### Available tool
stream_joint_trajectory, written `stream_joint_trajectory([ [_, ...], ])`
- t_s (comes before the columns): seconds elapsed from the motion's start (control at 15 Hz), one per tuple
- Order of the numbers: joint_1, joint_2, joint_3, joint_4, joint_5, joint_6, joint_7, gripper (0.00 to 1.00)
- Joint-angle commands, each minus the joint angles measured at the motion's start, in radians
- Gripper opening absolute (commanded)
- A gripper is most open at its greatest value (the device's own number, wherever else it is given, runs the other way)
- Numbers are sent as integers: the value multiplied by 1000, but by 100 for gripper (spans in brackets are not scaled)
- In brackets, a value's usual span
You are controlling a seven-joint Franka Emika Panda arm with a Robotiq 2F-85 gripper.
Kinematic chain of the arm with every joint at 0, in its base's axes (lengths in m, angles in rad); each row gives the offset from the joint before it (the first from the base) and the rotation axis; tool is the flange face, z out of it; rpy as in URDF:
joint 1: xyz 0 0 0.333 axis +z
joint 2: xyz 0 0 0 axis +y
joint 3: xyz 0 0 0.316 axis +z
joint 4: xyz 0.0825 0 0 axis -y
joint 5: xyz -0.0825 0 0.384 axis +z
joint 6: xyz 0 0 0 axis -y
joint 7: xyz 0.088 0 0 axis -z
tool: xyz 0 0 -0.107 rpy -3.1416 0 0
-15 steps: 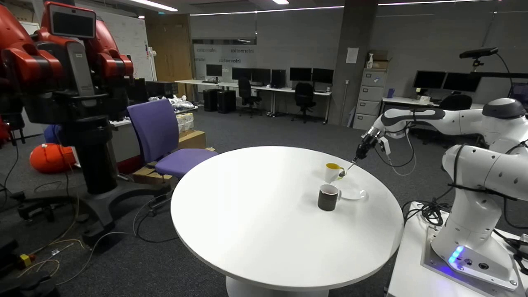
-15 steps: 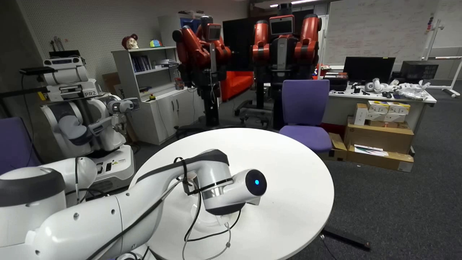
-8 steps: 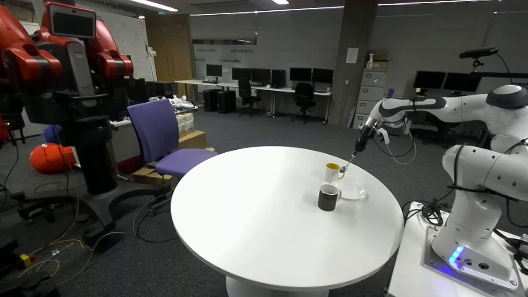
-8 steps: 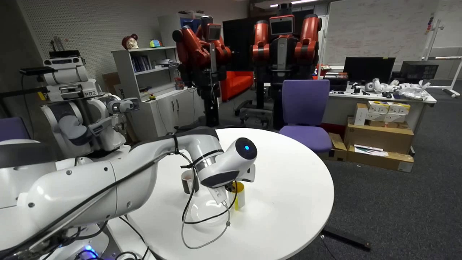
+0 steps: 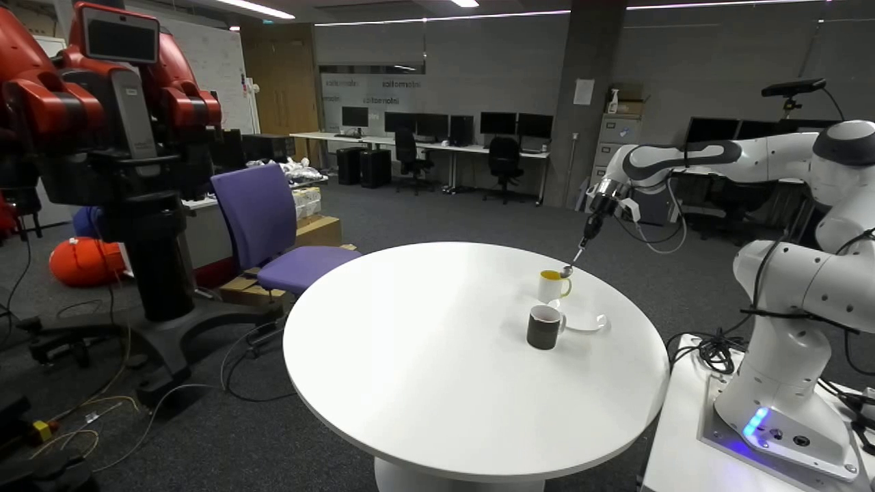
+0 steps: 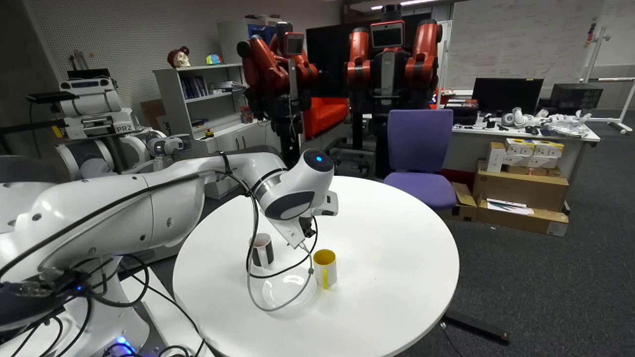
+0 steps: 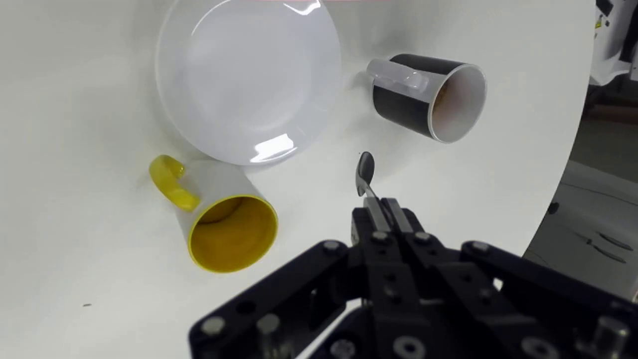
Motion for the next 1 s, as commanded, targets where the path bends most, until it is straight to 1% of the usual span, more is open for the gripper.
stream_joint_trajectory([
  [0.0, -73, 116, 89, -87, 30, 54, -28, 1],
  [0.2, -123, 173, 172, -145, 30, 82, -44, 1],
  [0.53, -213, 290, 286, -269, 28, 206, -89, 1],
  [0.73, -286, 364, 380, -344, 47, 284, -123, 1],
  [0.93, -374, 431, 500, -408, 82, 359, -157, 1],
])
